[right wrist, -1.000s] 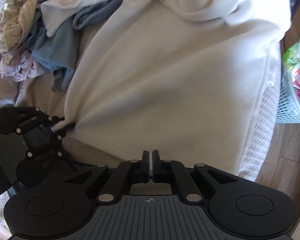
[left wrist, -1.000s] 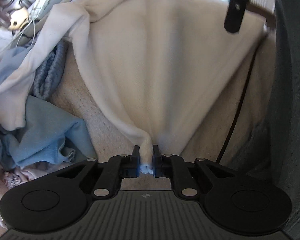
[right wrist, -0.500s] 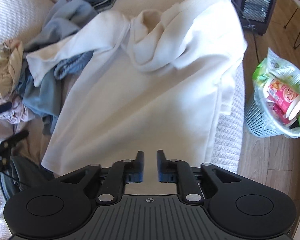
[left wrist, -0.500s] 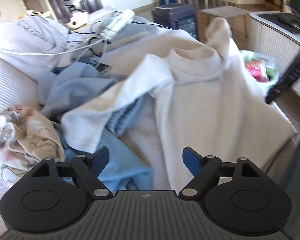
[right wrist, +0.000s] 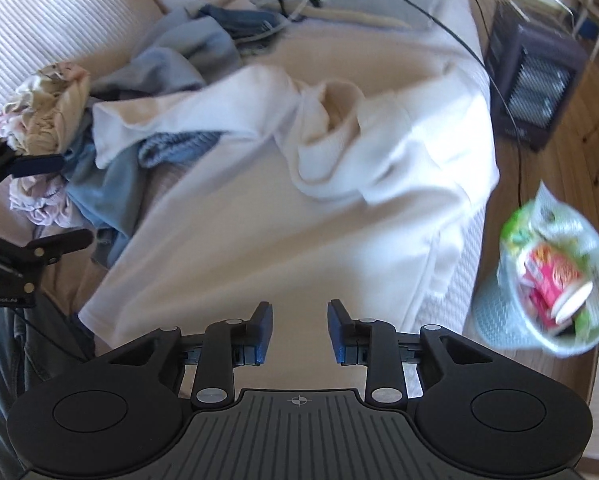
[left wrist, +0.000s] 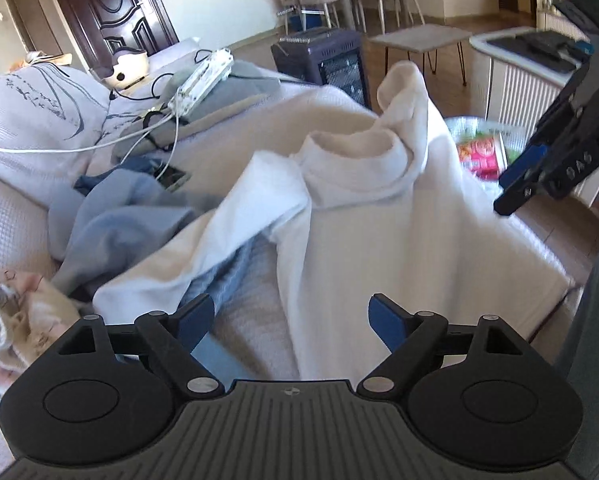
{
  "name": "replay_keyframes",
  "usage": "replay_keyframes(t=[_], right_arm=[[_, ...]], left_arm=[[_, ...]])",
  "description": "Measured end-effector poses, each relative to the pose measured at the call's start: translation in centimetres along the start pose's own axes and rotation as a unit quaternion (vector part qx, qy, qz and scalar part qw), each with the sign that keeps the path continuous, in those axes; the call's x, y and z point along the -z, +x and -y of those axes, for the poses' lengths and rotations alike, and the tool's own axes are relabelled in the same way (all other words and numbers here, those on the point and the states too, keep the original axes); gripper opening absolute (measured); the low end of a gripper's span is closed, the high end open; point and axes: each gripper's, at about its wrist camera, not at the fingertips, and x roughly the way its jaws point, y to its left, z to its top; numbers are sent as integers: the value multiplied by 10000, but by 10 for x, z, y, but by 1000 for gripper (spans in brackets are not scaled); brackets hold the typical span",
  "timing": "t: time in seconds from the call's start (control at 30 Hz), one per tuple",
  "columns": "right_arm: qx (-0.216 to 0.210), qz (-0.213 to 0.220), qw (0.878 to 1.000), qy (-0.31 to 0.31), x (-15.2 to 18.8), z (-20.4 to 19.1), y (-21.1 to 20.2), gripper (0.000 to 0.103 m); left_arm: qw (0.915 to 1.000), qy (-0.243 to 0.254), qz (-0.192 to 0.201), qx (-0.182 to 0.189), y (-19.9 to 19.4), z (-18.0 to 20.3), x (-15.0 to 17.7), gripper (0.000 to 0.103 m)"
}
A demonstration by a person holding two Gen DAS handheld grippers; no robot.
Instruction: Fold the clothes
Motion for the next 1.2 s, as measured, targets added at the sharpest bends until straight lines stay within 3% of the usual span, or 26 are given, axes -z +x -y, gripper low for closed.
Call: replay_keyframes(t=[0.07, 0.2, 0.37, 0.53, 0.6, 0.77, 0.87, 0.93, 1.07, 1.2], right_arm=[[-44, 4, 10000, -68, -4, 2, 1, 38], [-89, 23, 10000, 25, -11, 15, 5, 38], [-205, 110, 9991, 361, -14, 38, 11, 38], [-552, 337, 9942, 854, -13, 69, 11, 38], [-474, 352, 9942, 903, -14, 78, 9, 38], [-225, 478, 9973, 507, -13, 88, -12, 38], [-107, 534, 9982, 231, -14, 92, -25, 44], [-74, 609, 9981, -21, -18, 89, -30, 54], [-284, 861, 9954, -318, -33, 78, -33, 54], [-192, 1144, 9862, -1182, -56, 40, -29, 54]], left_arm=[[9999, -128, 23, 93, 6, -4, -6, 83], [9997, -189, 87, 96, 23, -6, -16, 83], [9994, 192, 275, 51, 37, 3, -22, 87], [9984, 532, 189, -80, 52, 2, -22, 87], [9973, 707, 180, -112, 55, -2, -22, 87], [9971, 709, 139, -229, 61, -17, -27, 90], [9994, 302, 139, -32, 60, -31, -35, 91], [9995, 41, 182, 257, 60, -39, -39, 91], [9981, -27, 274, 559, 65, -37, -51, 91], [9951, 670, 649, 325, 82, -27, -75, 91]])
